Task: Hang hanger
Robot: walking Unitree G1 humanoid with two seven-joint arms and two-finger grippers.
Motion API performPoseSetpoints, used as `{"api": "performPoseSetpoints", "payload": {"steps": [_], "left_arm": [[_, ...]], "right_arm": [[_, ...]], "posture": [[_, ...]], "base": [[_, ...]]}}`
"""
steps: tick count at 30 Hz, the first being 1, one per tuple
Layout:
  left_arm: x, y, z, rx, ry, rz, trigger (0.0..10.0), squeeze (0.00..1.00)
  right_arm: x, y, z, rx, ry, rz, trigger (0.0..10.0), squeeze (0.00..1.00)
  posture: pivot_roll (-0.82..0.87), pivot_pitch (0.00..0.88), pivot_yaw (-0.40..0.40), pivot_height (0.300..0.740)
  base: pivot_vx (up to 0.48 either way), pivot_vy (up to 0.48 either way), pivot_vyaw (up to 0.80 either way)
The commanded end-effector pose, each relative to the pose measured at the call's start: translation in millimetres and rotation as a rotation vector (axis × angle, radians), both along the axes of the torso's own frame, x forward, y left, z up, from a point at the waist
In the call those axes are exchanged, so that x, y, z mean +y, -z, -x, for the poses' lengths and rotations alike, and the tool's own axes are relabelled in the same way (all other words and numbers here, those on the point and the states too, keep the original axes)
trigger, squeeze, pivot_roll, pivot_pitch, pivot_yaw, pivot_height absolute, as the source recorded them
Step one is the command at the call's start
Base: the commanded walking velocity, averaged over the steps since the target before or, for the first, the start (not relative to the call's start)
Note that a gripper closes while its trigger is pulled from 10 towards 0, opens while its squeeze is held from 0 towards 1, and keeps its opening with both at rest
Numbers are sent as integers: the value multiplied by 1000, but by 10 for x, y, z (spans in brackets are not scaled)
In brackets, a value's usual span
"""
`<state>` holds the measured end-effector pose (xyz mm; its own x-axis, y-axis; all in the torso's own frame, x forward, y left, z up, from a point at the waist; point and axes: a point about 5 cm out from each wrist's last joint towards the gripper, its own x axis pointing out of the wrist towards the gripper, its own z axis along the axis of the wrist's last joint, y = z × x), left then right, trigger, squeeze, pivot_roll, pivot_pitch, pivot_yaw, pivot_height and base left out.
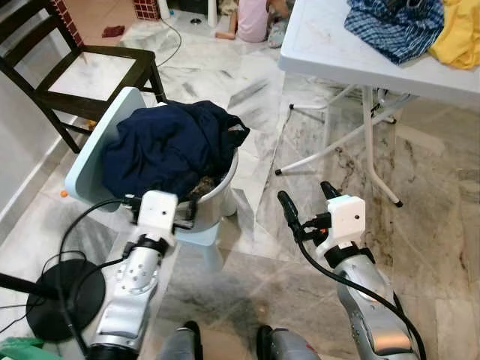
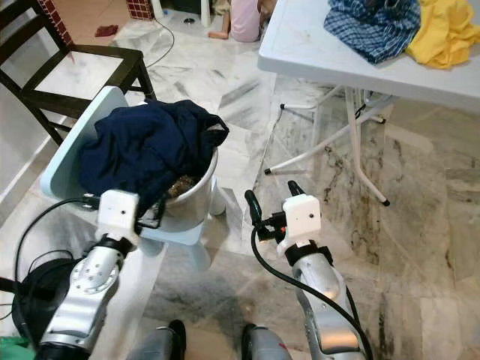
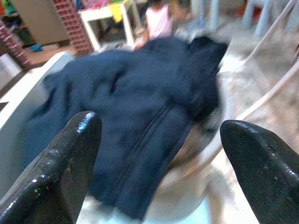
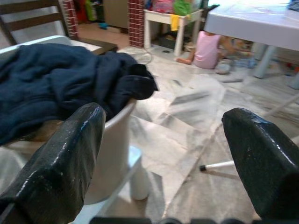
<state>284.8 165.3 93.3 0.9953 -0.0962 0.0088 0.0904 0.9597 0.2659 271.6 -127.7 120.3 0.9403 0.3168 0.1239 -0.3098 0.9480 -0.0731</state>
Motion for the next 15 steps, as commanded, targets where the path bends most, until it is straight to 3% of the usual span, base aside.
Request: {"api": "performPoseSetpoints", "payload": {"steps": [1, 8, 15], "left_arm": [[119, 194, 67, 72, -15, -39, 10000, 0], [321, 430, 53, 166, -28, -103, 10000, 0], [317, 474, -57, 160, 1, -126, 10000, 0]], "right_arm": [[29, 37, 27, 28, -39, -8, 10000, 0], [82, 94, 91, 77, -136, 14, 10000, 0], [52, 79, 110, 80, -138, 14, 10000, 0]], "posture": [[84, 279, -33, 740], [64, 287, -37, 740], [43, 298, -47, 740]], "base": [[0, 0, 0], [0, 0, 0], [0, 0, 0]]}}
